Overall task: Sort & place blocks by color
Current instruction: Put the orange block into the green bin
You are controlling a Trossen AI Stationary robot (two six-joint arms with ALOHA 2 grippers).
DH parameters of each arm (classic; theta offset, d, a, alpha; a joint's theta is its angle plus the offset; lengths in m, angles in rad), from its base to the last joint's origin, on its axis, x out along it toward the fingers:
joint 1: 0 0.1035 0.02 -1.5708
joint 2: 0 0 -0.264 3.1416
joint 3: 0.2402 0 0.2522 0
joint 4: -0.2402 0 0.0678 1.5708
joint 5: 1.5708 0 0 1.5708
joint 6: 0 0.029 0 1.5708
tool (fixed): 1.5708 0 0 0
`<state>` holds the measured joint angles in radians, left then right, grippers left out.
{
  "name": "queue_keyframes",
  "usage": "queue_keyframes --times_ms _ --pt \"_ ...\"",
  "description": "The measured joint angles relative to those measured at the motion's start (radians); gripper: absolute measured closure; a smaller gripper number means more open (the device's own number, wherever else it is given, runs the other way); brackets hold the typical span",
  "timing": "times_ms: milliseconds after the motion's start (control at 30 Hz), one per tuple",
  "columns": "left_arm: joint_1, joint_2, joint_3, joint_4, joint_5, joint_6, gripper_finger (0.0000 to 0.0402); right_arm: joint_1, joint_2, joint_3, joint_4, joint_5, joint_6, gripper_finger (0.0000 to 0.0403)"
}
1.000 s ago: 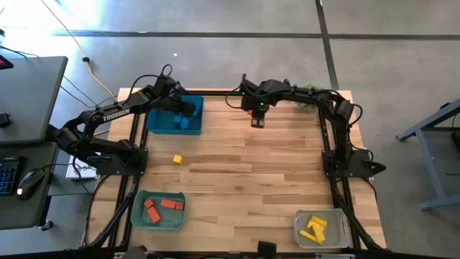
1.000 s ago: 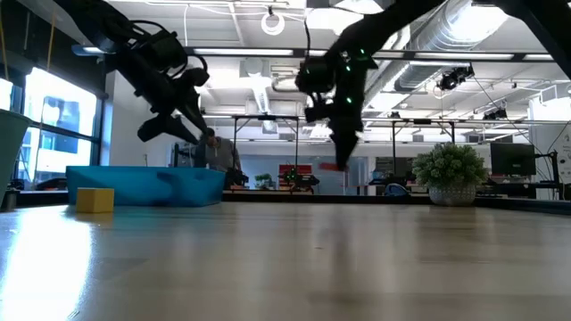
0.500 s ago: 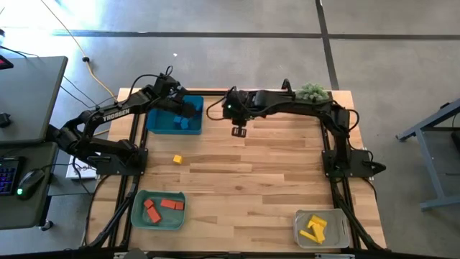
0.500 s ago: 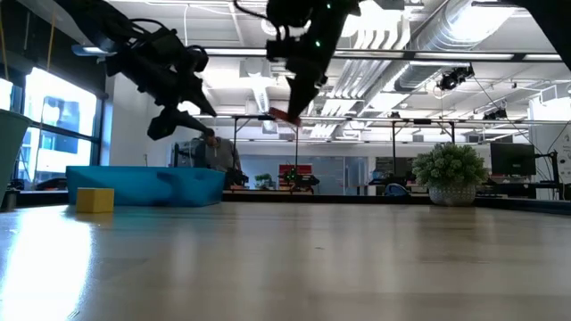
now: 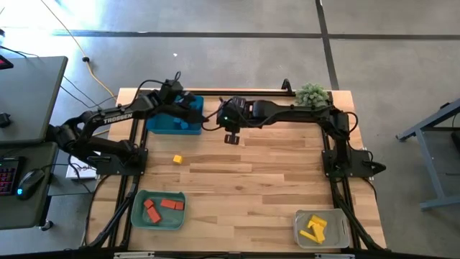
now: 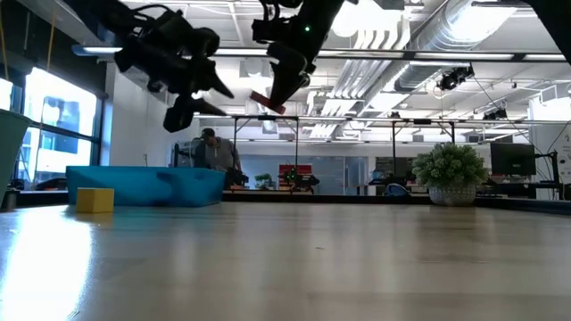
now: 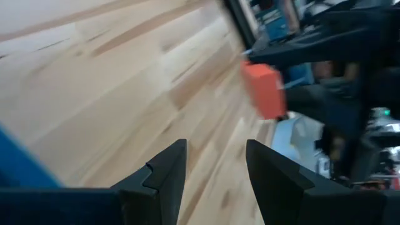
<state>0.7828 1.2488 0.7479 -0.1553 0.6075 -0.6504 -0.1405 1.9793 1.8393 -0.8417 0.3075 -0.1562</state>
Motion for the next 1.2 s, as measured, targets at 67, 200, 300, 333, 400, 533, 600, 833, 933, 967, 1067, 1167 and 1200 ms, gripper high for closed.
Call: queue_keyframes --times_ms 67,200,300,333,400,533,600,833,933,967,1067,1167,1200 --pt "-0.023 0.000 0.000 0.053 -0.010 -0.046 0.0247 -0.002 0.000 0.000 0.000 0.003 0.000 0.0311" --pt "-0.070 0.000 0.000 0.128 -0.056 -0.121 0.0247 -0.011 0.000 0.000 0.000 0.003 0.000 0.0311" --pt "-0.102 0.000 0.000 0.154 -0.113 -0.161 0.0247 -0.015 0.000 0.000 0.000 0.002 -0.007 0.0311" --pt "-0.111 0.000 0.000 0.160 -0.124 -0.174 0.0247 -0.016 0.000 0.000 0.000 0.002 -0.015 0.0311" --pt "-0.127 0.000 0.000 0.163 -0.138 -0.193 0.0247 -0.016 0.000 0.000 0.000 0.002 -0.040 0.0311" --pt "-0.157 0.000 0.000 0.163 -0.223 -0.217 0.0247 -0.016 0.000 0.000 0.000 -0.014 -0.090 0.0311" --pt "-0.165 0.000 0.000 0.163 -0.234 -0.239 0.0247 -0.016 0.000 0.000 0.001 -0.038 -0.131 0.0311" --pt "-0.187 0.000 0.000 0.161 -0.234 -0.274 0.0248 0.011 0.001 0.000 0.052 -0.043 -0.291 0.0311" --pt "-0.194 0.000 0.000 0.160 -0.234 -0.289 0.0248 0.021 0.001 0.000 0.074 -0.042 -0.335 0.0311" --pt "-0.196 0.000 0.000 0.160 -0.235 -0.290 0.0248 0.025 0.001 0.000 0.080 -0.040 -0.342 0.0311" --pt "-0.202 0.000 0.000 0.161 -0.250 -0.303 0.0248 0.035 0.001 0.000 0.104 -0.027 -0.350 0.0311" --pt "-0.203 0.000 0.000 0.160 -0.257 -0.325 0.0248 0.037 0.001 0.000 0.114 -0.027 -0.364 0.0311" --pt "-0.203 0.000 0.000 0.160 -0.257 -0.327 0.0248 0.037 0.001 0.000 0.113 -0.027 -0.365 0.0311"
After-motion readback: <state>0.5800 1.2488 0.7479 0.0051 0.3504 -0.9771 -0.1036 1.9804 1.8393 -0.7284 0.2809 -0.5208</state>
